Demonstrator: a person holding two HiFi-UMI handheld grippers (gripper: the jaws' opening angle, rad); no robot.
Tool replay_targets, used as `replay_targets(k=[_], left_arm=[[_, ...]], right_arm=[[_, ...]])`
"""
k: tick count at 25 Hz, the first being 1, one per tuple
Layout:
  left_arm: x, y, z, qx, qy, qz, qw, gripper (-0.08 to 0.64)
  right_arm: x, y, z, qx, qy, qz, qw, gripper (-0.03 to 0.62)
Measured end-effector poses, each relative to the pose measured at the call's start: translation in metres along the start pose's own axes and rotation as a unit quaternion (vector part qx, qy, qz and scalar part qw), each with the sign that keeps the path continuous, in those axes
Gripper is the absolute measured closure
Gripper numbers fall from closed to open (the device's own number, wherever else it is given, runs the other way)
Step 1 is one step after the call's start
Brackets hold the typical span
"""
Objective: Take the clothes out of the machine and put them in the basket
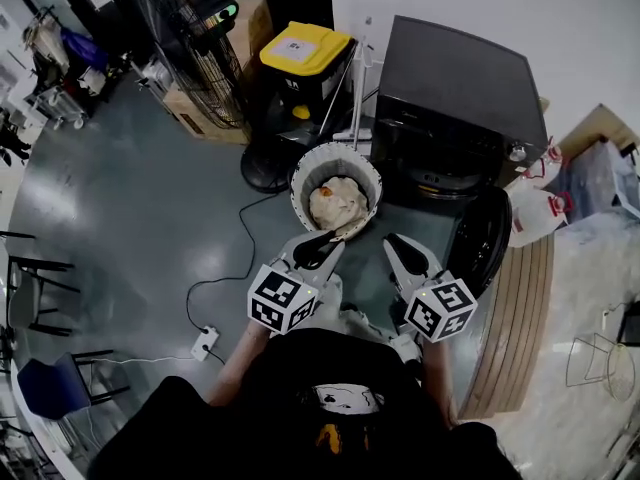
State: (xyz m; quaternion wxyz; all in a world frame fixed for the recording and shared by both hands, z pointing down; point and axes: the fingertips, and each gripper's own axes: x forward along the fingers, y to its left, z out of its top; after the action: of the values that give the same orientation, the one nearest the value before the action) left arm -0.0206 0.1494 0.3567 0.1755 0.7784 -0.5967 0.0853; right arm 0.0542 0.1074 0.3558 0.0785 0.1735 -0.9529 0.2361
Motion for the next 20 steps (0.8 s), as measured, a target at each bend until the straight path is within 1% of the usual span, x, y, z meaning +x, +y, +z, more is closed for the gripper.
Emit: replay_targets(k=[5,12,20], left_arm=[[-0.007,-0.009,0.008,0.013,-0.004,-0.001,0.9999,0.500],[-0.009,-0.016,0.016,0.022,-0.009,-0.014,0.9996,0.520],[-0.011,-0.016,0.021,0.026,-0.011,-0.023,0.9993,0.551]], right_arm=[[-0.006,0.005,0.006,-0.001,-0.019,-0.002,1.000,0.584],[-0.007,0.006,0.018,-0.012,-0.032,-0.009,0.999,0.584],[-0.004,0.008,0.024,-0.035,-0.027,-0.019,0.999,0.583]])
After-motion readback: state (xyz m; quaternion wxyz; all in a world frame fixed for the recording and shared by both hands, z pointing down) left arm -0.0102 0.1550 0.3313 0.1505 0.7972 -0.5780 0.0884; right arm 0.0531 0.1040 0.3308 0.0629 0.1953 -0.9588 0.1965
